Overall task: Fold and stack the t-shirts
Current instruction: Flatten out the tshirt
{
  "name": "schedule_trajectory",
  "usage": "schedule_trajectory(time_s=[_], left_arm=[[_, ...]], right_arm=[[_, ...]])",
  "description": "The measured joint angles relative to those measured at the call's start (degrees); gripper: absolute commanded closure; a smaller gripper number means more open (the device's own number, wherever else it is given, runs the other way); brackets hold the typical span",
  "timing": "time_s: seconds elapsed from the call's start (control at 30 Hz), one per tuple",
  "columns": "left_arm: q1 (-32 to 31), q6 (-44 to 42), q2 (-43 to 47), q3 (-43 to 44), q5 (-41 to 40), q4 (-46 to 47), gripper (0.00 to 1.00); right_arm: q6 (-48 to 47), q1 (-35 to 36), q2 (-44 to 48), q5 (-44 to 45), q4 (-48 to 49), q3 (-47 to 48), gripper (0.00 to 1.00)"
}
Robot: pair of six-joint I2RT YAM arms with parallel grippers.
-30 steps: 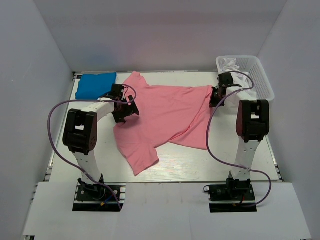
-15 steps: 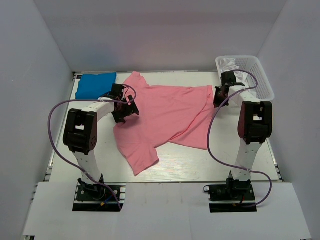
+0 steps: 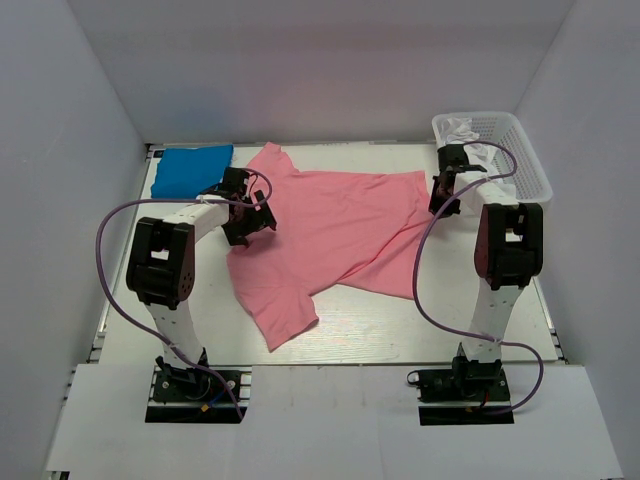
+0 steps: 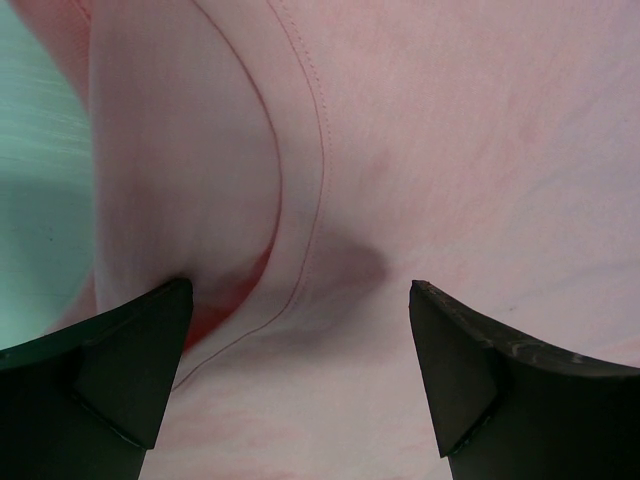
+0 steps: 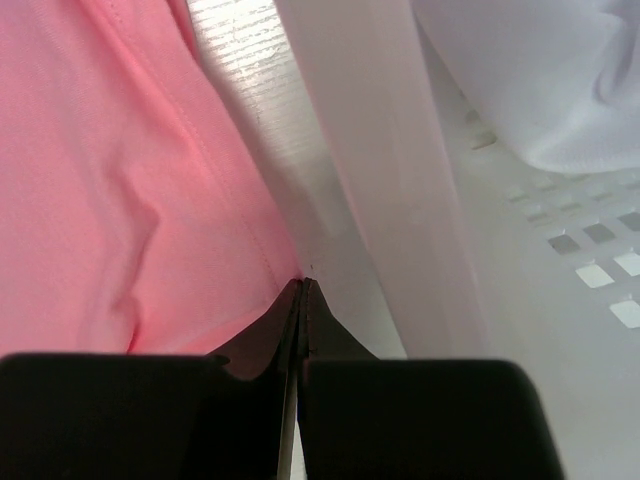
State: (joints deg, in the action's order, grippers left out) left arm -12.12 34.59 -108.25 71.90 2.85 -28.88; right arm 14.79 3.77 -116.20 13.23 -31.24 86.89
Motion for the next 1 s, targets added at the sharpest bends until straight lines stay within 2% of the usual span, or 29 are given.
schedule_trajectory(time_s=[0.2,0.23,0.27,0.33,0.37,0.43,0.5,0.53,0.6,0.73,1.0], left_arm=[[0.0,0.4,0.1,0.1,-2.2,-1.2,0.0],[0.1,0.4,0.2,0.1,-2.5,-1.4,0.0],[0.1,0.4,0.2,0.0,-2.8,-1.5,0.0],[0.2,0.4,0.4,-0.1,-3.1,-1.9,0.0],[0.3,0.4,0.5,-0.2,-3.1,-2.0,0.0],[0.4,0.4,0.8,-0.5,-3.1,-2.0,0.0],[0.4,0.4,0.9,-0.8,-3.0,-2.0,0.0],[0.4,0.4,0.9,-0.8,-2.9,-1.9,0.0],[0.4,0.4,0.9,-0.8,-2.6,-1.9,0.0],[0.4,0.4,1.0,-0.8,-2.1,-1.9,0.0],[0.2,0.4,0.9,-0.7,-1.2,-1.6,0.0]], right_arm=[[-0.2,0.0,0.7,0.1,-0.9,0.0,1.0],[-0.2,0.0,1.1,0.5,-1.2,-0.1,0.86],[-0.2,0.0,1.5,0.5,-1.6,-0.1,0.79],[-0.5,0.0,2.4,-0.5,-2.1,-0.2,0.67],[-1.0,0.0,3.0,-1.6,-2.1,-0.3,0.67],[-1.8,0.0,4.3,-3.3,-2.0,-1.0,0.57],[-3.0,-0.3,5.9,-5.9,-1.8,-2.2,0.4],[-3.4,-0.3,6.5,-7.3,-1.8,-2.6,0.25],[-4.0,-0.3,7.8,-11.0,-1.7,-3.3,0.11],[-4.3,0.5,11.5,-18.0,-0.8,-6.5,0.1],[-1.7,6.2,23.1,-28.4,1.1,-21.5,0.1]])
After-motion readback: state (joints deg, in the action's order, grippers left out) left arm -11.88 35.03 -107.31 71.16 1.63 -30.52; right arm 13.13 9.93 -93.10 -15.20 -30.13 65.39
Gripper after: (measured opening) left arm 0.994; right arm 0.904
